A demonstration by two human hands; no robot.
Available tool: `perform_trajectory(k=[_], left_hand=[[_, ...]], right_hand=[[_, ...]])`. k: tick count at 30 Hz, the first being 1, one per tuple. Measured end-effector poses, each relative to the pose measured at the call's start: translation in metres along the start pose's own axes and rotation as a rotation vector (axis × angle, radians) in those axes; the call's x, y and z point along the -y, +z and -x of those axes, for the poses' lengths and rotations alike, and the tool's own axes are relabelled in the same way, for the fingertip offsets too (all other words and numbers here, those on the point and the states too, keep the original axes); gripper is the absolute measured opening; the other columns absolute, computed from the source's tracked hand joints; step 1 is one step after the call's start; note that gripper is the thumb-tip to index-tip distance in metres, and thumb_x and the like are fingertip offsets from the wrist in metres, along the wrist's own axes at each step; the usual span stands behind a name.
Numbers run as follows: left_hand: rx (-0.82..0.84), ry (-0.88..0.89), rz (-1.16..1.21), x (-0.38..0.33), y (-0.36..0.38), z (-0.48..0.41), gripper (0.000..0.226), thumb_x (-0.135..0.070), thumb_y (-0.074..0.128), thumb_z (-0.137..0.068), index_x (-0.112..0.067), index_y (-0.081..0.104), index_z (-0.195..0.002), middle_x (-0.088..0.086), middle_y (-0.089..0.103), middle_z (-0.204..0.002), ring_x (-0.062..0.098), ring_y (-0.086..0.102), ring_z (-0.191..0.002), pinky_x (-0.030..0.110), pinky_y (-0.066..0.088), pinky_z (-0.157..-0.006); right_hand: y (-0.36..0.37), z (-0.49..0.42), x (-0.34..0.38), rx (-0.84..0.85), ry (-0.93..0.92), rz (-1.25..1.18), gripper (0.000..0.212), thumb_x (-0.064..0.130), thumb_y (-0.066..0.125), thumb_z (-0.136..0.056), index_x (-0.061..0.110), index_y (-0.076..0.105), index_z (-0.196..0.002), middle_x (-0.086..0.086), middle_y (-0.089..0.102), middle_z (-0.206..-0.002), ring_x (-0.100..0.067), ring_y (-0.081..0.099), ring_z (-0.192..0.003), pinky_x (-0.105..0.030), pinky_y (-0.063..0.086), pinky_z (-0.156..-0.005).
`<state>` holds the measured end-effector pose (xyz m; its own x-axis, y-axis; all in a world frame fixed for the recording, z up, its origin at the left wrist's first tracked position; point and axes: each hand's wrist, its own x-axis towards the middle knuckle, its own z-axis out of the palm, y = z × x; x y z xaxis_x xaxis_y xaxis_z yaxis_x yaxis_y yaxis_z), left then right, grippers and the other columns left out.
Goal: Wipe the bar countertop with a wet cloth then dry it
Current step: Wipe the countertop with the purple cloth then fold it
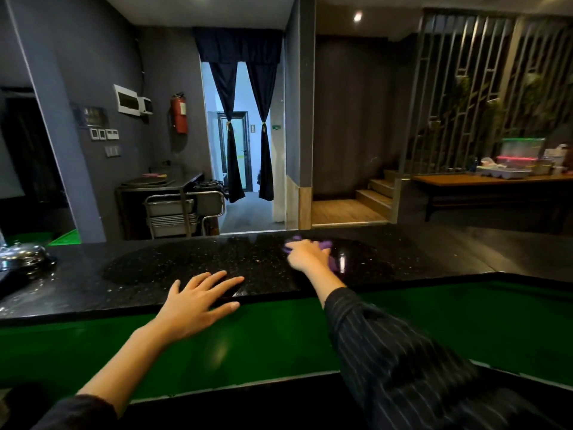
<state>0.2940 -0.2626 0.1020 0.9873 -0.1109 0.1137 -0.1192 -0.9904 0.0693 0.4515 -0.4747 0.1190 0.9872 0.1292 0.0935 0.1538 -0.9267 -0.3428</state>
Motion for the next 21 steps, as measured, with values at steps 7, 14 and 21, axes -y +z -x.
perform_trajectory(k=[7, 14, 21], left_hand=[[0.103, 0.036, 0.024, 0.005, -0.005, -0.002, 0.085, -0.098, -0.011, -0.036, -0.075, -0.015, -0.117, -0.021, -0.004, -0.157, 0.010, -0.005, -0.145, 0.056, 0.000, -0.115], [0.145, 0.056, 0.011, 0.007, -0.004, -0.007, 0.084, -0.098, -0.012, -0.035, -0.076, -0.019, -0.115, -0.021, -0.009, -0.156, 0.010, -0.009, -0.145, 0.056, -0.003, -0.114], [0.168, 0.097, 0.108, 0.015, -0.008, -0.009, 0.080, -0.099, 0.000, -0.041, -0.078, -0.005, -0.118, -0.026, -0.003, -0.154, -0.002, -0.010, -0.138, 0.053, -0.006, -0.114]], right_hand=[[-0.030, -0.039, -0.035, 0.350, -0.286, -0.193, 0.045, 0.007, 0.042, -0.098, 0.026, 0.053, -0.138, 0.002, 0.044, -0.149, -0.033, 0.041, -0.136, -0.041, 0.027, -0.114], [-0.005, -0.081, 0.007, 0.124, 0.191, 0.084, 0.054, 0.037, 0.039, -0.098, 0.022, 0.032, -0.150, -0.015, 0.025, -0.157, -0.047, 0.014, -0.143, -0.066, 0.019, -0.111], [0.051, -0.079, 0.132, 0.369, -0.379, 0.057, 0.051, 0.031, 0.035, -0.097, 0.033, 0.036, -0.148, -0.006, 0.029, -0.158, -0.037, 0.035, -0.138, -0.052, 0.035, -0.106]])
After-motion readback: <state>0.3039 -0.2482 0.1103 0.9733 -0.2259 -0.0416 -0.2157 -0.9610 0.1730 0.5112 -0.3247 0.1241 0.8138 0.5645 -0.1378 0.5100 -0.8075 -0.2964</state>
